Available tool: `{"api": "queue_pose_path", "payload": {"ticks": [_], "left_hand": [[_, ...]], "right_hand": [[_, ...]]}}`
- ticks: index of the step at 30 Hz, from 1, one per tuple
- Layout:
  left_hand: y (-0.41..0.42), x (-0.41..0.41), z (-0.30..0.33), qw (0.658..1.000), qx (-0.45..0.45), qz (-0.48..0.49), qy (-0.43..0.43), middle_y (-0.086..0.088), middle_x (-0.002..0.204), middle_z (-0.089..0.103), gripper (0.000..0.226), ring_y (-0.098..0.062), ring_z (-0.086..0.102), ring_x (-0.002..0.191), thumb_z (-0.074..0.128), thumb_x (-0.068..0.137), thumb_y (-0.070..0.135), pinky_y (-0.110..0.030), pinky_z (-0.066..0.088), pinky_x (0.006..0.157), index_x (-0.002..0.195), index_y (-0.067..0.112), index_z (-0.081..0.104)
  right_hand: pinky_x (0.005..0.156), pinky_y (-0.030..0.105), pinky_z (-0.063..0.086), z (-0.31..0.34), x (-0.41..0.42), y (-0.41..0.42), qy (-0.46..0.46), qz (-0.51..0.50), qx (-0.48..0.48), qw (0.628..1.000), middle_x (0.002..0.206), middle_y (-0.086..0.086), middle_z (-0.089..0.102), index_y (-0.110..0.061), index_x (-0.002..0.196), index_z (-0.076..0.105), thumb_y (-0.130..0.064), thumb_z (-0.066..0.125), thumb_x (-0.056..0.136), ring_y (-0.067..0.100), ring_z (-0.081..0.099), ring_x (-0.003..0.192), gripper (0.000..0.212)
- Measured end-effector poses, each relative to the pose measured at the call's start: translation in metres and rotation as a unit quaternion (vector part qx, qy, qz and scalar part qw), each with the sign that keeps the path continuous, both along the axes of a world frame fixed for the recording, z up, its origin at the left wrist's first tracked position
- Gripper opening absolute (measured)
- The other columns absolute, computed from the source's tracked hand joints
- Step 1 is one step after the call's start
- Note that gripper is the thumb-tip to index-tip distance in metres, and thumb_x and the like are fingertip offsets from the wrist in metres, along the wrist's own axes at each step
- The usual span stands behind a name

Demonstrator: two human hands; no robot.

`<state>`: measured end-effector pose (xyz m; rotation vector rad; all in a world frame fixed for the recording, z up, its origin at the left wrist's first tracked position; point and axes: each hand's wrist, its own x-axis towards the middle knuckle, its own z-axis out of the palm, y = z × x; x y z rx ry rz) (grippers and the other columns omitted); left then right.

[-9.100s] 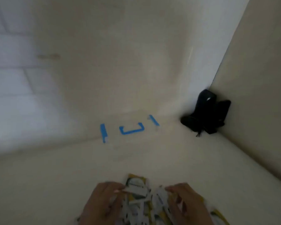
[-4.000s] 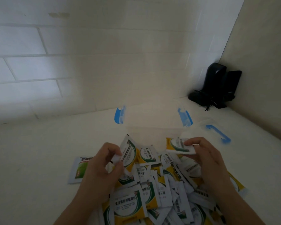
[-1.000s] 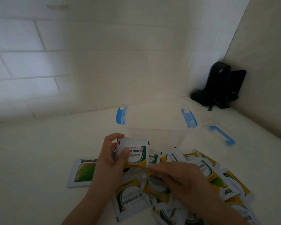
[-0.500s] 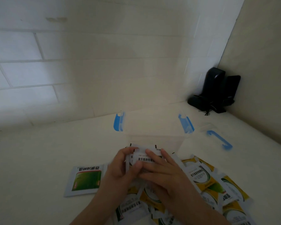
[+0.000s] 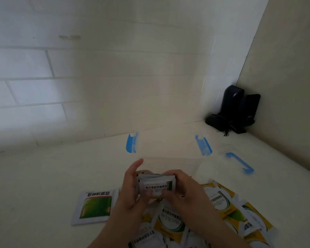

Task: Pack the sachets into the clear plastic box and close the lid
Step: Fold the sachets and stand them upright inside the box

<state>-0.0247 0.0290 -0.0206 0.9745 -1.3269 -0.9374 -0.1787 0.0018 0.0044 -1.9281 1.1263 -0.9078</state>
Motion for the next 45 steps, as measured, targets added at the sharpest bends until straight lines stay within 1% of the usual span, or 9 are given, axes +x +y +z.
{"api": "queue_pose_path", "payload": {"ticks": [5, 9, 13, 18, 26, 30, 34, 39, 45], "left_hand": [[-0.006, 0.0, -0.004, 0.992, 0.051, -0.037, 0.109, -0.004, 0.1, 0.069, 0.035, -0.019, 0.067, 0.094, 0.072, 0.074, 0.014, -0.021, 0.055, 0.071, 0.103, 0.014, 0.053], [-0.013, -0.002, -0.003, 0.991, 0.026, 0.007, 0.129, 0.003, 0.097, 0.065, 0.04, -0.006, 0.067, 0.087, 0.071, 0.072, 0.032, -0.018, 0.054, 0.066, 0.098, 0.019, 0.045], [-0.019, 0.0, 0.014, 0.995, -0.052, 0.035, 0.08, 0.006, 0.092, 0.06, 0.01, 0.002, 0.064, 0.079, 0.053, 0.085, 0.017, -0.014, 0.053, 0.063, 0.089, 0.023, 0.046], [-0.049, 0.02, 0.07, 0.99, -0.135, -0.023, -0.026, 0.019, 0.082, 0.06, 0.015, 0.001, 0.06, 0.073, 0.052, 0.083, 0.025, -0.014, 0.051, 0.061, 0.088, 0.038, 0.047], [-0.123, 0.03, 0.079, 0.984, -0.071, -0.031, -0.157, -0.002, 0.083, 0.054, 0.015, -0.007, 0.058, 0.076, 0.052, 0.089, 0.017, -0.02, 0.051, 0.065, 0.097, 0.009, 0.042], [-0.128, 0.021, 0.069, 0.985, -0.073, -0.006, -0.153, 0.005, 0.082, 0.056, 0.011, 0.005, 0.058, 0.07, 0.051, 0.09, 0.018, -0.014, 0.05, 0.06, 0.095, 0.013, 0.043], [-0.132, 0.021, 0.079, 0.984, 0.012, -0.006, -0.179, -0.003, 0.098, 0.06, 0.01, -0.009, 0.062, 0.085, 0.048, 0.092, 0.019, -0.026, 0.056, 0.072, 0.101, 0.018, 0.043], [-0.143, 0.039, 0.096, 0.939, 0.054, -0.067, -0.333, -0.009, 0.106, 0.062, 0.022, -0.023, 0.06, 0.096, 0.043, 0.089, 0.004, -0.04, 0.051, 0.086, 0.106, 0.017, 0.049], [-0.157, 0.04, 0.104, 0.85, -0.004, -0.05, -0.524, -0.003, 0.107, 0.065, 0.018, -0.017, 0.058, 0.098, 0.055, 0.087, 0.008, -0.029, 0.047, 0.086, 0.102, 0.017, 0.06]], "right_hand": [[0.065, 0.018, 0.05, 0.0, 0.015, 0.0, -0.058, 0.026, 0.003, 0.998, 0.089, -0.01, 0.06, -0.037, 0.101, 0.045, -0.011, 0.051, 0.091, 0.004, 0.059, 0.078, 0.029], [0.077, 0.02, 0.052, -0.002, 0.023, 0.001, -0.111, 0.033, 0.018, 0.993, 0.103, -0.013, 0.058, -0.036, 0.111, 0.039, -0.007, 0.051, 0.09, 0.001, 0.062, 0.088, 0.038], [0.079, 0.016, 0.049, 0.012, 0.028, 0.006, -0.132, 0.047, 0.009, 0.99, 0.099, -0.019, 0.064, -0.037, 0.106, 0.044, -0.027, 0.057, 0.086, -0.004, 0.062, 0.09, 0.026], [0.073, 0.018, 0.053, 0.062, 0.029, -0.015, -0.106, 0.031, -0.084, 0.99, 0.094, -0.017, 0.065, -0.043, 0.097, 0.053, -0.034, 0.058, 0.085, 0.0, 0.062, 0.085, 0.015], [0.059, 0.009, 0.046, 0.044, 0.042, -0.077, -0.055, -0.077, -0.168, 0.981, 0.077, -0.016, 0.058, -0.039, 0.09, 0.048, -0.006, 0.059, 0.083, -0.005, 0.057, 0.074, 0.035], [0.066, 0.011, 0.049, 0.042, 0.022, -0.096, -0.031, -0.026, -0.168, 0.985, 0.091, -0.011, 0.064, -0.034, 0.104, 0.05, -0.008, 0.061, 0.083, 0.002, 0.06, 0.082, 0.035], [0.069, 0.01, 0.05, 0.053, 0.011, -0.112, -0.002, 0.024, -0.111, 0.994, 0.095, -0.015, 0.064, -0.025, 0.109, 0.055, -0.01, 0.062, 0.083, -0.001, 0.061, 0.087, 0.03], [0.073, 0.03, 0.055, 0.058, 0.02, -0.12, 0.033, -0.029, -0.056, 0.997, 0.091, 0.006, 0.068, -0.012, 0.099, 0.06, -0.011, 0.068, 0.076, 0.016, 0.065, 0.08, 0.024], [0.062, 0.022, 0.046, 0.053, 0.038, -0.114, 0.147, -0.057, -0.039, 0.987, 0.087, 0.0, 0.063, -0.016, 0.093, 0.052, -0.027, 0.076, 0.067, 0.013, 0.059, 0.077, 0.037]]}}
